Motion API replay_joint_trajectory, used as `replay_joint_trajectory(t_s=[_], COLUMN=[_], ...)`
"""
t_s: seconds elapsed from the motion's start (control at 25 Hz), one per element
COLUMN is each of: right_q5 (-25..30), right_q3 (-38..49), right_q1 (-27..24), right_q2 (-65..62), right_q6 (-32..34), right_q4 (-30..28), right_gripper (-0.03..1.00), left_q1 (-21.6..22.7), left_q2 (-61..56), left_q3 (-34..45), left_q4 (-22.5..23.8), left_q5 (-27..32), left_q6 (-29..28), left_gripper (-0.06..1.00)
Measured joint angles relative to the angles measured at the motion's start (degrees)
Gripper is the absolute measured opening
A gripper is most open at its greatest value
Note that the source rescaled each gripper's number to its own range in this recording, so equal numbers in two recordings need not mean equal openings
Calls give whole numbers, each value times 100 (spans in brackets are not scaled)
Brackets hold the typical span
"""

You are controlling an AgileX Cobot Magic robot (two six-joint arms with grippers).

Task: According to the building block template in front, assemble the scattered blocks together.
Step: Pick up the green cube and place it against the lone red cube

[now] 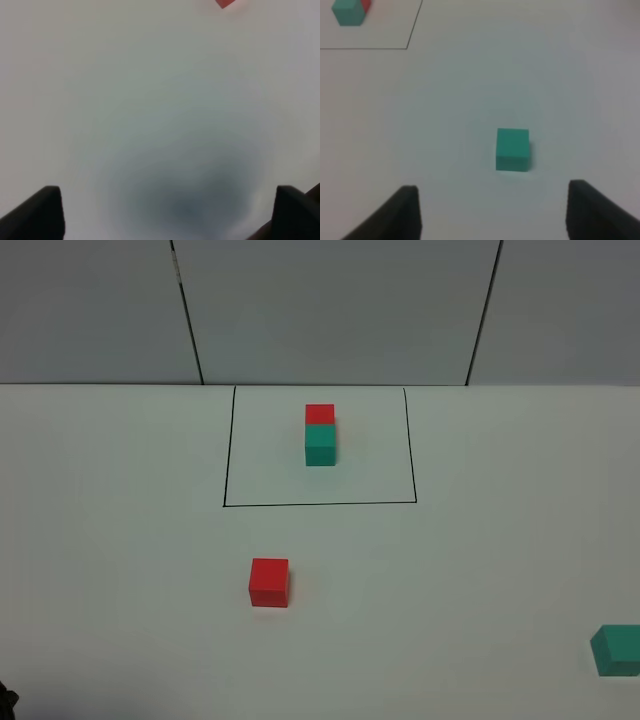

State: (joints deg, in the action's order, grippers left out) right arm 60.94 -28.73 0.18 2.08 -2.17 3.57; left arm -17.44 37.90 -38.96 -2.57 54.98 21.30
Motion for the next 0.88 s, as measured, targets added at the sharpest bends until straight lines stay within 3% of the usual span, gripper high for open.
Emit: replay_joint_trajectory(t_s=[0.88], right_q5=[0], right_q3=[0], right_q1=[0], right_q2=[0], right_q6=[0], right_q4=[0], right_gripper=[56], left_q1=[341], left_q2=[-1039], left_q3=[16], left_q4=[-6], left_q5=[208], left_q6=[-256], left_gripper=[99])
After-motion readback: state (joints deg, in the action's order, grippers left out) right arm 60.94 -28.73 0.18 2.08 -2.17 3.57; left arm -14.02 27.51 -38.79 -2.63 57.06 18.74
